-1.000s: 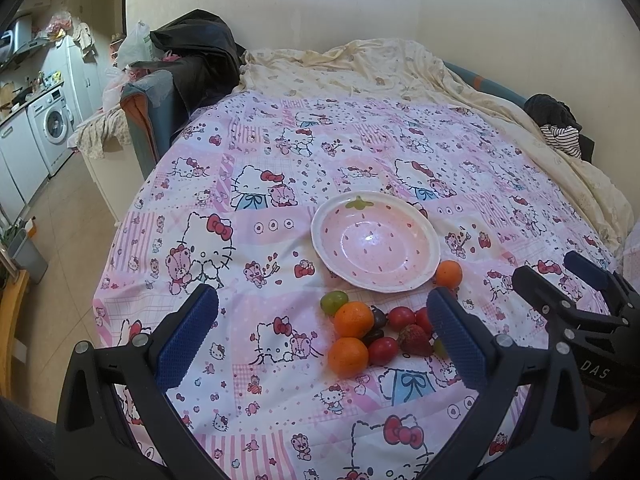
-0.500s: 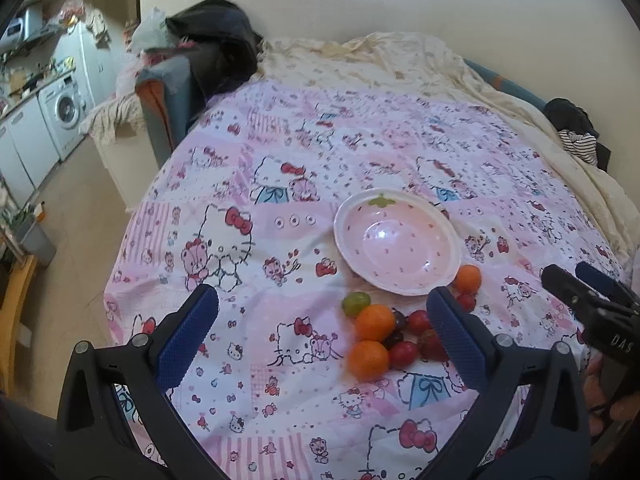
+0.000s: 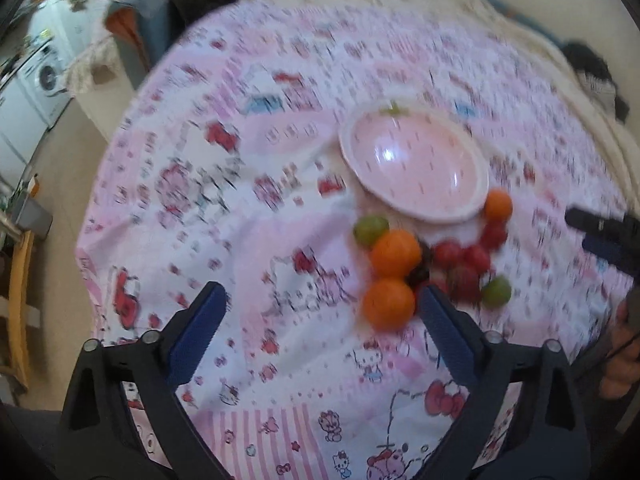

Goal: Organize fruits
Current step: 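Grasp an orange with the left tool while the right tool grasps a green lime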

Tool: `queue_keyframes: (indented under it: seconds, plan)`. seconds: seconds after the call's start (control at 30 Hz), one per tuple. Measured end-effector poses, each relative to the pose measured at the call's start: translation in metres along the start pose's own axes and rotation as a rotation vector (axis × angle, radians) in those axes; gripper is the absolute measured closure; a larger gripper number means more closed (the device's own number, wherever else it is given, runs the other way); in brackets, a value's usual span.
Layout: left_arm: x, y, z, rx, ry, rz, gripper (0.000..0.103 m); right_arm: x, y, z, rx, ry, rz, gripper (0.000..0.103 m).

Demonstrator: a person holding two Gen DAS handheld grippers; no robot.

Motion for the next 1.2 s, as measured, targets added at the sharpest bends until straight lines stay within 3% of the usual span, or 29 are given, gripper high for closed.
queue_keyframes:
  seconds: [0.1,0.27,0.43,0.47,0.63,0.73,0.87,0.9,0.97,1.07,1.2]
  plan:
    - [-0.021,-0.016,-0.007,0.054,-0.072,-0.04,0.021,-0.009,-0.011,-0.007,0.054,-0.066,0.028,0.0]
    - [-0.04,-0.039,-0.011,0.114,-0.117,-0.067,0.038,-0.012,-0.014,-0.007,0.063,-0.063,0.01,0.0]
    - [-0.045,-0.055,-0.017,0.169,-0.158,-0.078,0.042,-0.013,-0.019,-0.008,0.086,-0.052,0.004,0.0]
    - [-0.046,-0.057,-0.018,0.169,-0.161,-0.081,0.051,-0.013,-0.02,-0.009,0.091,-0.05,0.003,0.0]
    - [-0.047,-0.062,-0.015,0.151,-0.168,-0.118,0.066,-0.009,-0.024,-0.009,0.097,-0.033,-0.002,0.0]
    - [-0.043,-0.06,-0.013,0.142,-0.154,-0.128,0.068,-0.006,-0.024,-0.009,0.096,-0.001,-0.028,0.0]
    - [-0.031,-0.055,-0.014,0.176,-0.062,-0.167,0.069,-0.007,-0.028,-0.01,0.117,0.013,-0.032,0.0]
    - [-0.026,-0.051,-0.016,0.179,-0.037,-0.175,0.069,-0.006,-0.031,-0.012,0.13,0.023,-0.029,0.002]
    - [-0.02,-0.041,-0.016,0.172,-0.006,-0.164,0.069,-0.003,-0.039,-0.016,0.183,0.037,-0.003,0.023]
    - [-0.014,-0.028,-0.017,0.142,0.02,-0.165,0.069,0.003,-0.054,-0.026,0.261,0.052,0.027,0.039]
    - [-0.009,-0.014,-0.012,0.092,0.036,-0.16,0.069,0.023,-0.063,-0.039,0.297,0.185,-0.027,0.04]
Point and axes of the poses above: each gripper's, at about its wrist camera, not at the fingertips, and y roughly against the way its jaws point, x to its left, z to its top, the point moved 2 cm from there along -y, roughly the way its jaws point, and after that the axes turned 7 degrees about z, right-handed, at the moved point
